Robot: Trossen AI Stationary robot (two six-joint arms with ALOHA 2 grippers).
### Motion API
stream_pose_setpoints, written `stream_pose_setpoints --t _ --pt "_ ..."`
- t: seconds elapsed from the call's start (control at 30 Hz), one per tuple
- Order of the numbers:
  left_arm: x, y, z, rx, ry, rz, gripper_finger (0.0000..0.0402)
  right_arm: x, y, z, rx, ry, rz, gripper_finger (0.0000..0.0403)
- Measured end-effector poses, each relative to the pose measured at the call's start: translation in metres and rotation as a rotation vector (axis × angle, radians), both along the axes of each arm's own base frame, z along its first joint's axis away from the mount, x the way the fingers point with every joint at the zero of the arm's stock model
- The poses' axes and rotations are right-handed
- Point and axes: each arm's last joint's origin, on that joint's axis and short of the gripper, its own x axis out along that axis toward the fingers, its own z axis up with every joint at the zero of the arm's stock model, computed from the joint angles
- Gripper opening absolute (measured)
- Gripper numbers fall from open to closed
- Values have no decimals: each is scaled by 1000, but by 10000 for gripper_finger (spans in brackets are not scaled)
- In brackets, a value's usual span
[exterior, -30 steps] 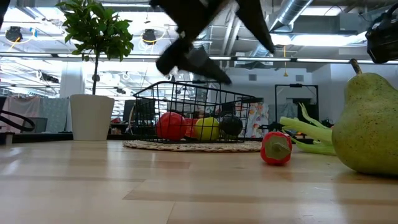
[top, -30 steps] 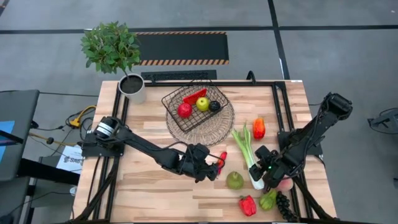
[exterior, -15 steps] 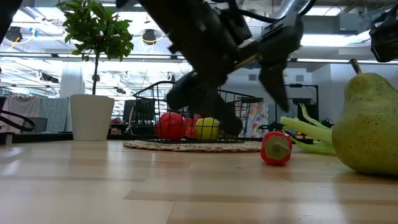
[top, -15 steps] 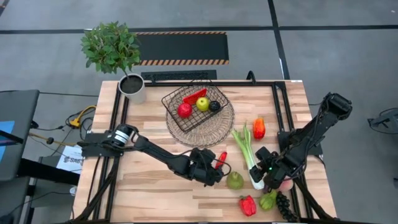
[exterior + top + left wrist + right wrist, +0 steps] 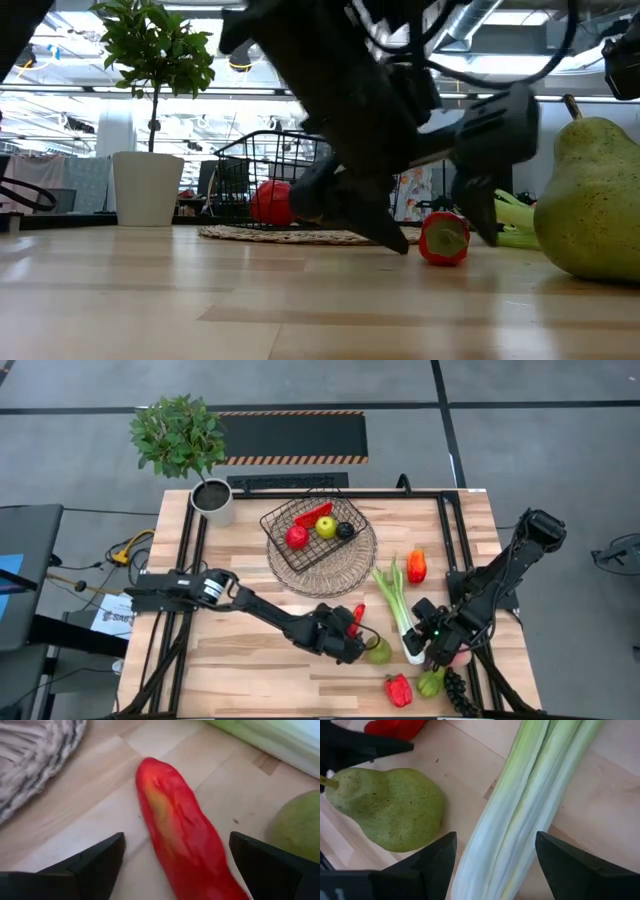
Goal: Build produce basket
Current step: Put the red chili pepper into the wire basket
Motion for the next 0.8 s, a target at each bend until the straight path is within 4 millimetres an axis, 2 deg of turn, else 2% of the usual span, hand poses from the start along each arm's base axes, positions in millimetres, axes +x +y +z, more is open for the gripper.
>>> stream_pose_setpoints --t 0.17,0.6,0.8 --pt "1 -1 2 -10 43 14 325 0 0 0 5 -4 0 291" --pt "-3 3 1 -43 91 67 159 1 1 0 11 -9 0 291" --pt "-3 3 2 -47 102 63 109 1 1 0 12 -10 0 291"
